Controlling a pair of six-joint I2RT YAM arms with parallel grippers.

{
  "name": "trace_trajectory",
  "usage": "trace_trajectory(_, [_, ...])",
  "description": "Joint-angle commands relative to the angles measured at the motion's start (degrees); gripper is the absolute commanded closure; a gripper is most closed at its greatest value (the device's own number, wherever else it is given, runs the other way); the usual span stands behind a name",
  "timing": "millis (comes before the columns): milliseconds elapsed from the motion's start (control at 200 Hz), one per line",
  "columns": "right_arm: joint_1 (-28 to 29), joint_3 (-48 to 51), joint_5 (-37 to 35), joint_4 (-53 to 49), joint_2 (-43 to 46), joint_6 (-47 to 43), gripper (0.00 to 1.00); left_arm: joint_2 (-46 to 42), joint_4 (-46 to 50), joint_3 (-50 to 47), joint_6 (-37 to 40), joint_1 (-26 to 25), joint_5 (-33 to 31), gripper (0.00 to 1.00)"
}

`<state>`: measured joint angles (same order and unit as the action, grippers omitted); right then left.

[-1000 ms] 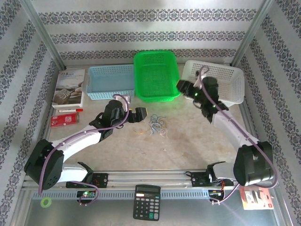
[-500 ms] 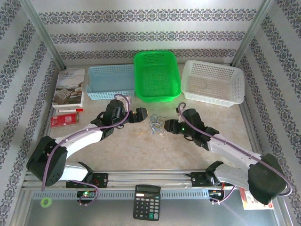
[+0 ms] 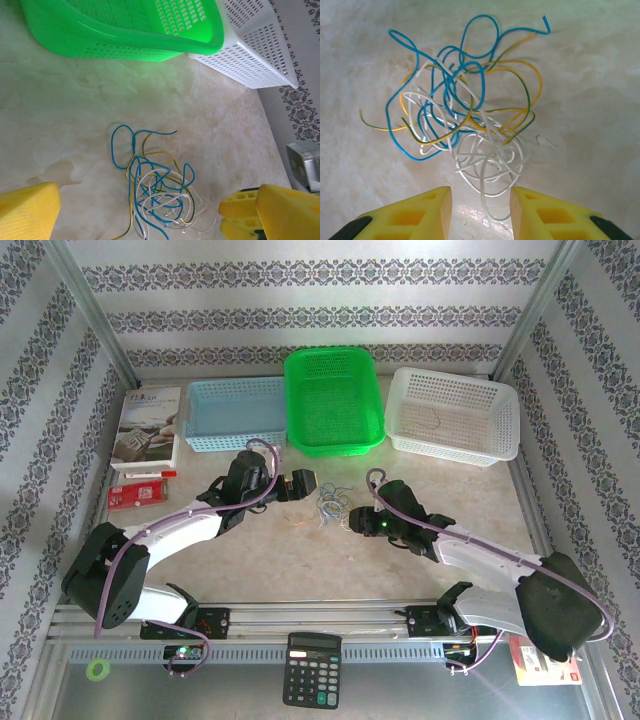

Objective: Untangle the cables

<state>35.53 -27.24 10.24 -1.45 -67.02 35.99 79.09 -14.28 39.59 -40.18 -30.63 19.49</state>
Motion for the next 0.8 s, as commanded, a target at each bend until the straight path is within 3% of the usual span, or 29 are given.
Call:
trace_trajectory(0, [0.6,-1.0,-0.8,1.4,-1.9,-0.6,0.66,-0.3,-2.7,1.4,-1.0,0.6,0.8,0.0])
trace_trajectory(190, [0.5,-2.4,-0.6,0.7,-2.5,-2.0,1.0,-0.4,-2.8,1.4,-0.9,0.6,1.1,0.0])
trace_trajectory(560, [-1.3,-9.0,4.1,-0.9,3.6,-5.0,1.0,-0.7,-3.2,0.6,-0.8,0.7,0.9,0.0])
trace_trajectory(794, [-2.3,-8.4,7.5,4.5,7.6,-5.7,1.0,-0.9,-3.6,0.1,-0.7,0.6,0.9,0.0])
